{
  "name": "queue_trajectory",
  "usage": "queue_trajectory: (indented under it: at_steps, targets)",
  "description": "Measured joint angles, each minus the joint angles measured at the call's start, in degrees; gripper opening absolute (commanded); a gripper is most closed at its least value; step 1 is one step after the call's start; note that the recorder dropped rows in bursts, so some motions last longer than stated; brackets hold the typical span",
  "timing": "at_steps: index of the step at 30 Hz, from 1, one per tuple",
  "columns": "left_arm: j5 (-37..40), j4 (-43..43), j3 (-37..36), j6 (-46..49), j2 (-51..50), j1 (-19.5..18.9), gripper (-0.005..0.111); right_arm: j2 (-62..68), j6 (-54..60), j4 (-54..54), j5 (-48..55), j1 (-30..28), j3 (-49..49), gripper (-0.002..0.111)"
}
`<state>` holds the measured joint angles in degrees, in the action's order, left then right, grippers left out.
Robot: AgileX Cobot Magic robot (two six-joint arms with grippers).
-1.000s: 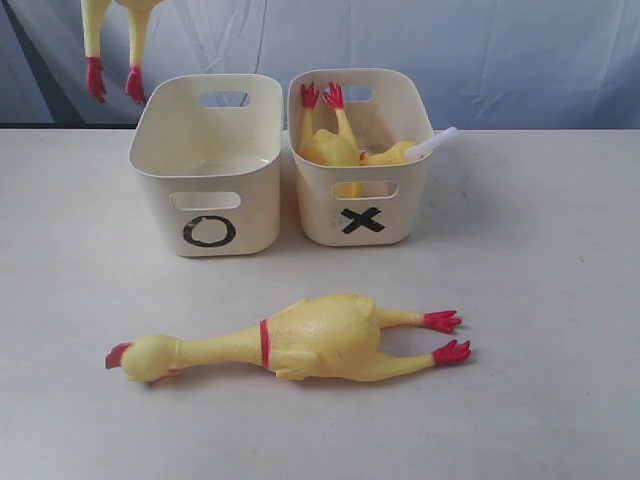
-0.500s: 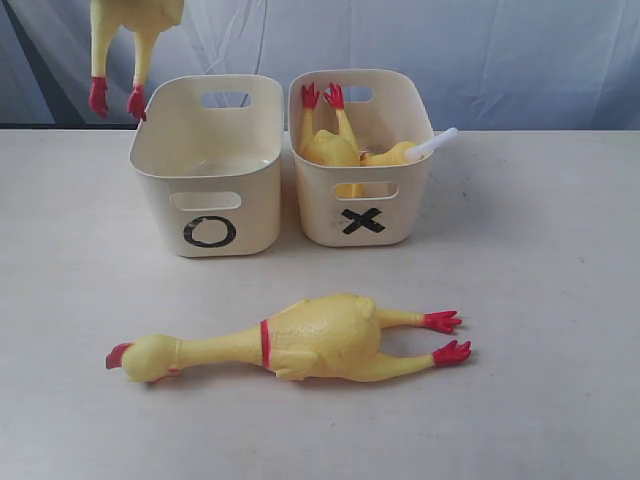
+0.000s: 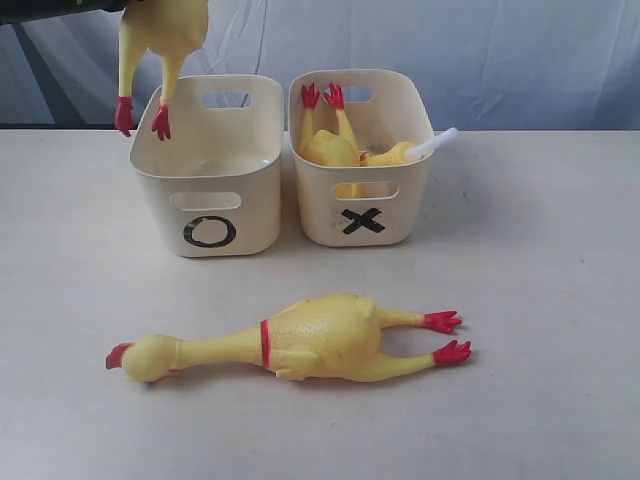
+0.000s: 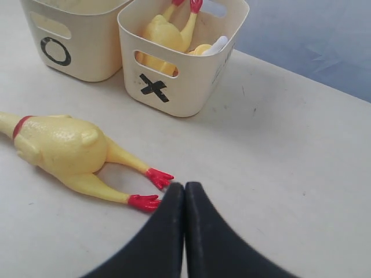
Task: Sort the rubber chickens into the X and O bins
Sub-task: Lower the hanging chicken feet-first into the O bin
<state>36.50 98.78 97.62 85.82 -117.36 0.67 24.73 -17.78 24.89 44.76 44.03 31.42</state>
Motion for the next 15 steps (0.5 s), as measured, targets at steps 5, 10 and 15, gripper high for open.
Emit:
queue_trajectory:
  at_steps: [5, 10, 15]
  targets:
    - [1.3, 0.0, 2.2, -2.9, -1.6, 0.2, 0.000, 0.0, 0.0, -0.1, 0.0, 0.0, 0.0, -0.001]
    - [3.4, 0.0, 2.8, -5.5, -4.0, 0.3, 0.000, 0.0, 0.0, -0.1, 0.0, 0.0, 0.0, -0.001]
    - [6.3, -0.1, 2.8, -7.2, -5.1, 0.5, 0.000, 0.0, 0.0, -0.1, 0.0, 0.0, 0.0, -0.001]
